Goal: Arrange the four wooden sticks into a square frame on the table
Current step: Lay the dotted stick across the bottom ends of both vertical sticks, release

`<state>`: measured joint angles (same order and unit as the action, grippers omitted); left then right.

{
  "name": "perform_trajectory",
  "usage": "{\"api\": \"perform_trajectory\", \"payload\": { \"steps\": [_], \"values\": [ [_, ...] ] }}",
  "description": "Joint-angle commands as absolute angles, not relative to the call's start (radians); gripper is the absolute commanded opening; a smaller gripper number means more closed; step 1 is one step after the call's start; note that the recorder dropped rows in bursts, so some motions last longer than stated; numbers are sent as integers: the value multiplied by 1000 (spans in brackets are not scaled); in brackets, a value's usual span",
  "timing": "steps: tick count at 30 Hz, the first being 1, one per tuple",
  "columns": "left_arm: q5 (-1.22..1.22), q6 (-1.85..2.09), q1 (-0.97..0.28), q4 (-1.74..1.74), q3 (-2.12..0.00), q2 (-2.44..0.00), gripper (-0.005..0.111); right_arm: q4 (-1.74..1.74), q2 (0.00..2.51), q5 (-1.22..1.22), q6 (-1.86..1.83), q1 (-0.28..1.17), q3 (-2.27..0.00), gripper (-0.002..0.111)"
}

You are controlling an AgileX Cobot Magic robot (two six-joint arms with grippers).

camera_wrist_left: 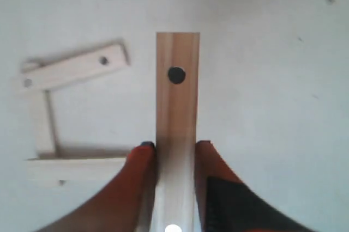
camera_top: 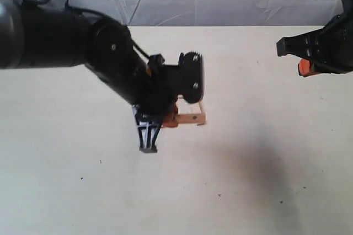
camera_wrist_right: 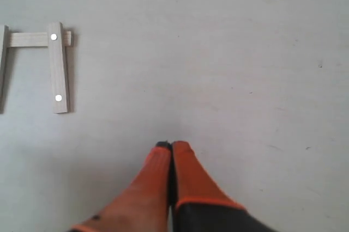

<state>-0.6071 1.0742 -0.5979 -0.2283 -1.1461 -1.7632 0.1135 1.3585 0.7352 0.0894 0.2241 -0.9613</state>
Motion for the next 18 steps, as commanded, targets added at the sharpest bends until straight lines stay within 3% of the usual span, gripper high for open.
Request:
{"api": "perform_trajectory", "payload": {
  "steps": [1, 6, 18],
  "values": [
    [-675, 1024, -597, -182, -1328, -1880, 0, 117, 1349, 756, 87, 219, -985, 0],
    [-670, 943, -560, -183, -1468, -2063, 0, 133, 1342, 761, 87, 219, -985, 0],
    [-652, 1013, -549, -124, -1468, -2119, 0, 166, 1342, 761, 81, 219, -985, 0]
  ]
}}
